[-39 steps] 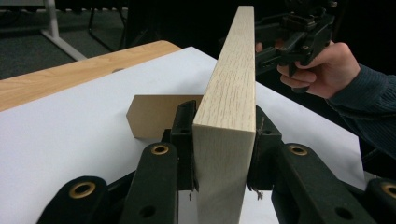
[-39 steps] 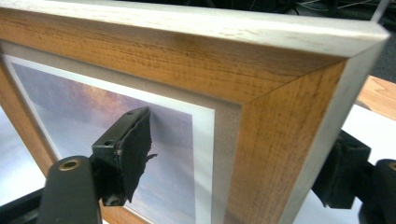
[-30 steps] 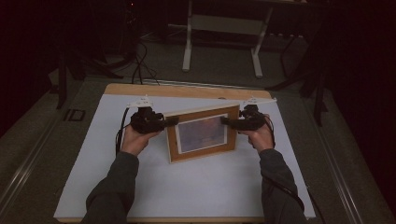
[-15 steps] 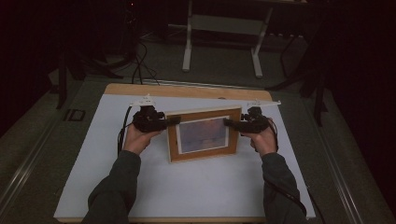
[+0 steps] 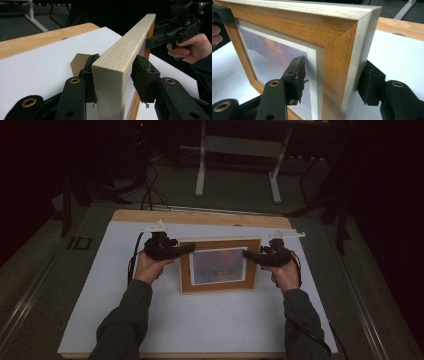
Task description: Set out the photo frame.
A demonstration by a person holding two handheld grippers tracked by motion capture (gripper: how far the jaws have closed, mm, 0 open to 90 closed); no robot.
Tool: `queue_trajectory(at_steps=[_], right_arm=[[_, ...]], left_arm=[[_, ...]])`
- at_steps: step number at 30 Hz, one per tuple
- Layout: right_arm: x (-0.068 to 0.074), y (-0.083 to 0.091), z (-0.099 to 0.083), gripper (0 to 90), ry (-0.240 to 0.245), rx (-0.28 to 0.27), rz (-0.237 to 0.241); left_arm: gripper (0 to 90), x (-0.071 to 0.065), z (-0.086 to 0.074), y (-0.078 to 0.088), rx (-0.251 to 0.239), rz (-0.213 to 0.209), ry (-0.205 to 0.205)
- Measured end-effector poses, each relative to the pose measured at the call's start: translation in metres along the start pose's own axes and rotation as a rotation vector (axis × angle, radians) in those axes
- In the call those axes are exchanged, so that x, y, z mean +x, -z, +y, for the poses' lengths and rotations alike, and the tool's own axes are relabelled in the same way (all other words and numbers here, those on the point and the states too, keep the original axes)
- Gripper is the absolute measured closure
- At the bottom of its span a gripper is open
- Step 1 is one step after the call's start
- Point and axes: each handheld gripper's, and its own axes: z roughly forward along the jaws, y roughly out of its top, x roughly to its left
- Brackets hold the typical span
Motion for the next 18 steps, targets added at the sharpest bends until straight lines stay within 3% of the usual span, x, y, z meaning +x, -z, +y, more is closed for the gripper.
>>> queue_trajectory(at_steps=[18], right_arm=[[0.0038, 0.0073, -0.0076, 49.0, -0.003, 0.007, -0.001]], left_arm=[[55.8, 0.0040, 0.0029, -0.0040, 0.003, -0.015, 0.004]])
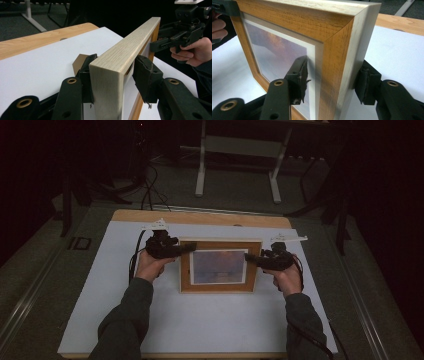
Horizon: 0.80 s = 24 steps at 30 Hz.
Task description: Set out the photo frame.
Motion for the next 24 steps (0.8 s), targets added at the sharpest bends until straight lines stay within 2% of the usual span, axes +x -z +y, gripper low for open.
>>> queue_trajectory(at_steps=[24], right_arm=[[0.0066, -0.0008, -0.0029, 51.3, 0.009, 0.021, 0.021]], left_arm=[[54.8, 0.0025, 0.0005, 0.0075, 0.018, -0.007, 0.009]])
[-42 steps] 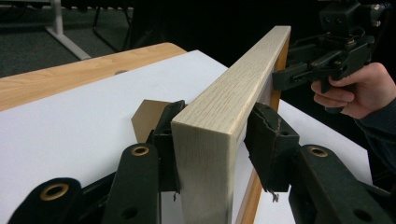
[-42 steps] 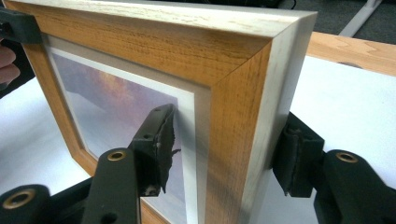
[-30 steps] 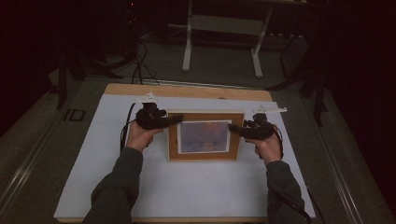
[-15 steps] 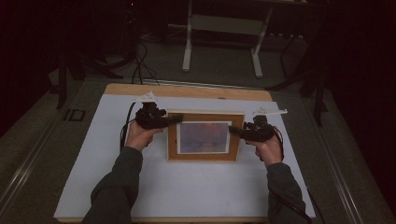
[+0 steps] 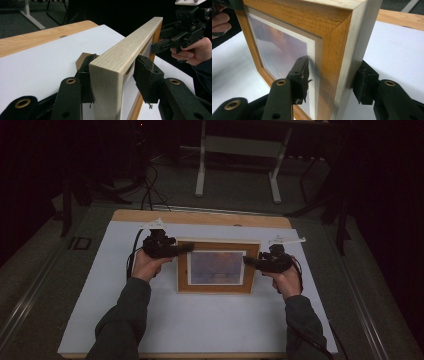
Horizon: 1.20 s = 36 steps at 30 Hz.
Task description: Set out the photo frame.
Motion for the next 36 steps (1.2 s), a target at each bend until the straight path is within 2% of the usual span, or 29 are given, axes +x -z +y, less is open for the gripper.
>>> queue_trajectory(at_steps=[5, 6, 8, 13, 21, 29, 30, 31, 33, 36], right_arm=[[0.000, 0.000, 0.000, 50.8, 0.005, 0.001, 0.005], [0.000, 0.000, 0.000, 50.0, 0.005, 0.003, 0.006], [0.000, 0.000, 0.000, 48.9, 0.009, 0.004, 0.008], [0.001, -0.001, 0.000, 46.7, 0.020, 0.018, 0.008], [0.000, 0.000, -0.003, 44.2, 0.023, 0.029, -0.001], [0.000, 0.006, -0.004, 41.4, 0.027, 0.030, -0.016], [0.001, 0.008, -0.004, 41.2, 0.030, 0.027, -0.015], [0.001, 0.009, -0.004, 40.9, 0.030, 0.027, -0.017], [0.002, 0.010, -0.005, 40.7, 0.033, 0.029, -0.021], [0.002, 0.012, -0.006, 40.5, 0.037, 0.033, -0.025]], left_arm=[[54.3, -0.001, 0.000, 0.000, 0.001, 0.001, 0.008], [53.9, -0.001, 0.000, 0.000, 0.000, 0.001, 0.026], [52.8, -0.002, 0.000, 0.000, 0.001, 0.008, 0.031], [49.0, -0.004, -0.003, -0.002, 0.029, 0.022, 0.022], [45.7, -0.005, -0.011, 0.002, 0.020, 0.035, 0.038], [43.5, -0.009, -0.012, 0.016, -0.003, 0.099, 0.026], [43.1, -0.012, -0.012, 0.020, -0.009, 0.126, 0.018], [42.6, -0.012, -0.012, 0.020, -0.009, 0.126, 0.018], [42.3, -0.016, -0.012, 0.027, -0.012, 0.176, 0.008], [42.1, -0.018, -0.014, 0.035, -0.026, 0.207, 0.011]])
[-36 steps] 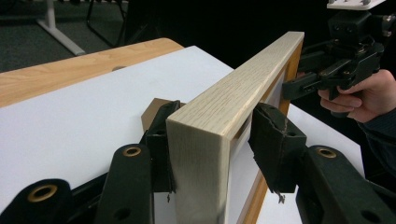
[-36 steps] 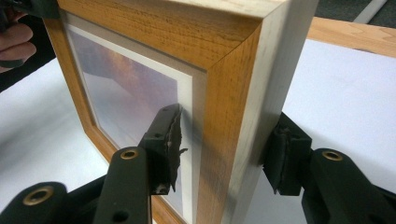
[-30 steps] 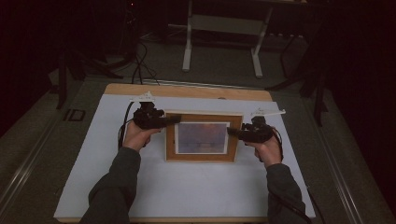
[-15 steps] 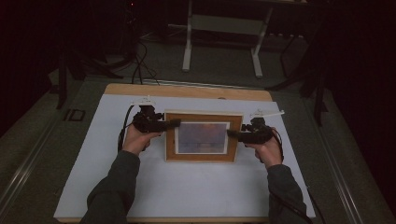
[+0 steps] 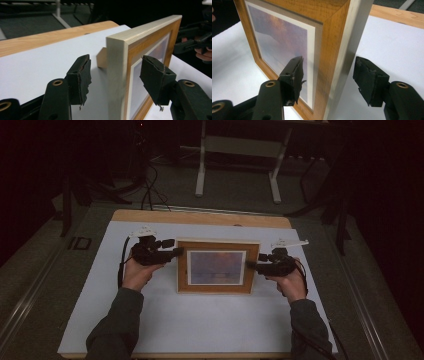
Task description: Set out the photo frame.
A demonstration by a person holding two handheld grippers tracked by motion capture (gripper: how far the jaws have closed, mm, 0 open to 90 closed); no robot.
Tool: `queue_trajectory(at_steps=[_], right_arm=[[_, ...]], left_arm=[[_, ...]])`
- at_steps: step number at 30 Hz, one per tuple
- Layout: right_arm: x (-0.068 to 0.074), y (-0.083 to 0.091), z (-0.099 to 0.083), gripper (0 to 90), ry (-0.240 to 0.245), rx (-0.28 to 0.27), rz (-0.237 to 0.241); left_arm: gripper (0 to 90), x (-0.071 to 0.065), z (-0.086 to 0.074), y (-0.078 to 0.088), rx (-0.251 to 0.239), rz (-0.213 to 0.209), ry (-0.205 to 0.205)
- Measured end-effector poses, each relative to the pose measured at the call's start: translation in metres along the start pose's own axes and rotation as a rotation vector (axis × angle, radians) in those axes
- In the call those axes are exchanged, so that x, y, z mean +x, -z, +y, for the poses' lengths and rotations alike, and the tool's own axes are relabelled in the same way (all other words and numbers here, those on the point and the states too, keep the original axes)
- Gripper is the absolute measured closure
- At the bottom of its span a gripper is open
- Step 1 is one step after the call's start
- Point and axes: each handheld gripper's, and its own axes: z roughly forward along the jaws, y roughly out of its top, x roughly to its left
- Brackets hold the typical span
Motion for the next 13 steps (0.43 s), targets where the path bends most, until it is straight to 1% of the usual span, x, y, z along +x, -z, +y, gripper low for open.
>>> queue_trajectory(at_steps=[5, 7, 8, 10, 13], right_arm=[[0.000, 0.003, -0.004, 40.4, -0.005, 0.004, -0.005], [0.000, 0.003, -0.006, 40.5, -0.013, 0.003, -0.002], [-0.001, 0.003, -0.007, 40.6, -0.009, 0.003, 0.000], [-0.001, 0.004, -0.009, 40.6, -0.013, 0.007, -0.002], [-0.002, 0.004, -0.012, 40.6, -0.018, 0.007, -0.003]], left_arm=[[41.0, -0.003, -0.004, 0.011, -0.010, 0.056, -0.003], [40.9, -0.005, -0.006, 0.014, -0.017, 0.059, 0.008], [40.9, -0.007, -0.007, 0.016, -0.019, 0.062, 0.009], [40.7, -0.010, -0.010, 0.018, -0.018, 0.084, -0.002], [40.0, -0.011, -0.014, 0.022, -0.018, 0.110, -0.001]])
